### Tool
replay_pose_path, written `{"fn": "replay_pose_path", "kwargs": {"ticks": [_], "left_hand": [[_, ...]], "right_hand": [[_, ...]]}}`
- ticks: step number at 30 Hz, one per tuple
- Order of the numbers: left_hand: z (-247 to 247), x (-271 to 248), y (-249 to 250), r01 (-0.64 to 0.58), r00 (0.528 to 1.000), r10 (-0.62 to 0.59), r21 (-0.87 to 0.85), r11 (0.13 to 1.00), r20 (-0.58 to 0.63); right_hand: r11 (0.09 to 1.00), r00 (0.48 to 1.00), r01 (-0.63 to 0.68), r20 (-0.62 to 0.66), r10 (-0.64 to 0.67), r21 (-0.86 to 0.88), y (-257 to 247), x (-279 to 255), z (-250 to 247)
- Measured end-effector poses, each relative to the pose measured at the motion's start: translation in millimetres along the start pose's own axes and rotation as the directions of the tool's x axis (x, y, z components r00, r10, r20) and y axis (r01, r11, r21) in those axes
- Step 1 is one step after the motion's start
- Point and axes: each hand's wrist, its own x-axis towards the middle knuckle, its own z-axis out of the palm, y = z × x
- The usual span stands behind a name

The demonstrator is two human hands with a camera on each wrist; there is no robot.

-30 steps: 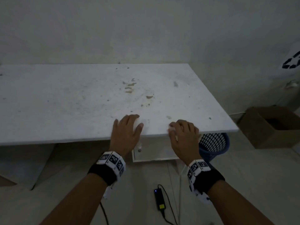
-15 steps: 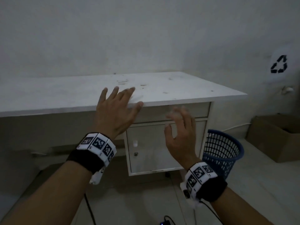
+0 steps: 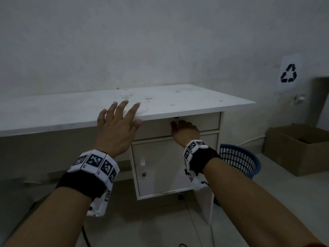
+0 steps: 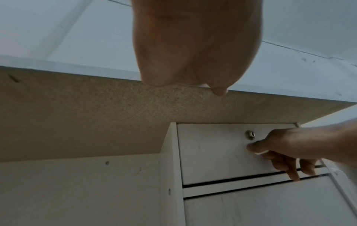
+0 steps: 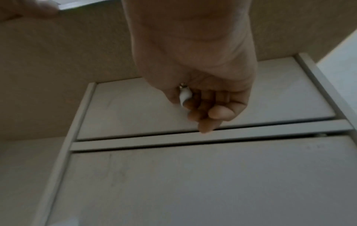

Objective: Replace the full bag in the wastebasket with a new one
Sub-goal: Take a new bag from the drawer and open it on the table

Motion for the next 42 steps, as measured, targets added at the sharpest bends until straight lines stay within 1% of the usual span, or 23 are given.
{"fn": "replay_pose_path", "kwargs": {"ticks": [3, 7, 10, 13, 16, 20, 21, 22, 23, 24, 25, 26, 27, 29, 30, 31, 33, 35, 36, 38, 39, 41, 42], "left_hand": [[-4.2, 2.2, -0.2, 0.011, 0.999, -0.01, -0.031, 0.999, 0.046], [-6.4, 0.5, -1.7, -0.008, 0.994, 0.013, -0.05, 0.999, 0.106], [-13.8, 0.1, -2.1, -0.015, 0.983, 0.034, -0.107, 0.994, 0.179], [-19.4, -1.7, -8.9, -0.064, 0.981, 0.092, -0.16, 0.985, 0.169], [-22.8, -6.3, -12.3, -0.128, 0.974, 0.158, -0.177, 0.976, 0.165], [-30.5, -7.9, -12.4, -0.149, 0.954, 0.19, -0.183, 0.972, 0.232], [-31.6, -8.2, -12.2, -0.156, 0.951, 0.196, -0.176, 0.972, 0.238], [-31.4, -8.2, -12.6, -0.164, 0.949, 0.202, -0.168, 0.972, 0.241], [-30.9, -8.1, -13.2, -0.17, 0.949, 0.206, -0.16, 0.972, 0.241], [-30.1, -8.1, -13.9, -0.174, 0.948, 0.208, -0.155, 0.972, 0.24], [-29.6, -8.2, -14.7, -0.178, 0.947, 0.21, -0.15, 0.973, 0.243], [-29.1, -8.8, -15.0, -0.18, 0.946, 0.213, -0.147, 0.973, 0.246], [-28.5, -8.5, -15.1, -0.184, 0.945, 0.215, -0.144, 0.972, 0.247], [-28.0, -8.3, -15.5, -0.196, 0.943, 0.225, -0.135, 0.971, 0.247], [-28.7, -8.6, -15.8, -0.2, 0.94, 0.228, -0.131, 0.971, 0.253], [-29.4, -9.2, -15.9, -0.203, 0.938, 0.23, -0.127, 0.971, 0.26], [-30.3, -10.0, -16.6, -0.21, 0.933, 0.239, -0.132, 0.969, 0.27], [-32.4, -10.5, -17.2, -0.208, 0.929, 0.242, -0.146, 0.967, 0.28], [-33.0, -10.8, -17.4, -0.203, 0.927, 0.239, -0.15, 0.968, 0.287], [-31.9, -10.6, -18.6, -0.199, 0.928, 0.238, -0.159, 0.967, 0.286], [-30.6, -10.1, -19.2, -0.2, 0.929, 0.24, -0.164, 0.966, 0.282], [-28.0, -9.0, -20.7, -0.204, 0.932, 0.242, -0.162, 0.965, 0.268], [-26.4, -8.6, -21.2, -0.206, 0.935, 0.241, -0.156, 0.966, 0.261]], "right_hand": [[0.988, 0.991, 0.105, -0.073, -0.114, -0.115, 3.8, -4.4, 0.0], [0.978, 0.975, 0.181, -0.112, -0.192, -0.104, 15.5, -30.2, -11.8], [0.971, 0.966, 0.195, -0.147, -0.215, -0.141, 25.7, -59.5, -21.8], [0.965, 0.957, 0.212, -0.166, -0.236, -0.153, 33.0, -87.5, -26.9], [0.948, 0.945, 0.262, -0.15, -0.29, -0.179, 39.9, -110.1, -30.7], [0.904, 0.933, 0.327, -0.055, -0.355, -0.277, 51.0, -123.0, -41.5], [0.887, 0.918, 0.352, -0.077, -0.39, -0.298, 50.0, -123.8, -46.9], [0.873, 0.881, 0.392, -0.153, -0.447, -0.292, 46.6, -125.1, -53.4], [0.859, 0.82, 0.435, -0.274, -0.502, -0.271, 41.6, -125.3, -61.0], [0.837, 0.739, 0.481, -0.394, -0.547, -0.259, 36.8, -121.7, -67.9], [0.815, 0.676, 0.511, -0.458, -0.577, -0.273, 33.3, -115.2, -74.0], [0.802, 0.667, 0.518, -0.446, -0.597, -0.299, 29.0, -108.6, -79.7], [0.804, 0.703, 0.507, -0.39, -0.595, -0.311, 25.3, -100.4, -82.7], [0.834, 0.823, 0.46, -0.208, -0.529, -0.305, 24.2, -87.8, -81.1], [0.832, 0.847, 0.449, -0.142, -0.513, -0.326, 26.0, -83.8, -78.1], [0.826, 0.854, 0.452, -0.103, -0.51, -0.337, 28.1, -82.2, -75.0], [0.856, 0.88, 0.428, -0.081, -0.468, -0.291, 29.6, -80.1, -76.2], [0.913, 0.935, 0.337, -0.034, -0.354, -0.232, 21.7, -75.6, -85.0], [0.919, 0.952, 0.297, 0.009, -0.305, -0.261, 15.0, -73.0, -90.1], [0.895, 0.969, 0.244, 0.137, -0.207, -0.374, 0.1, -65.1, -97.3], [0.88, 0.965, 0.225, 0.221, -0.142, -0.417, -5.9, -59.7, -98.1], [0.881, 0.938, 0.176, 0.347, -0.014, -0.44, -11.6, -45.7, -96.0], [0.909, 0.92, 0.132, 0.391, 0.037, -0.396, -11.8, -38.8, -94.4]]}}
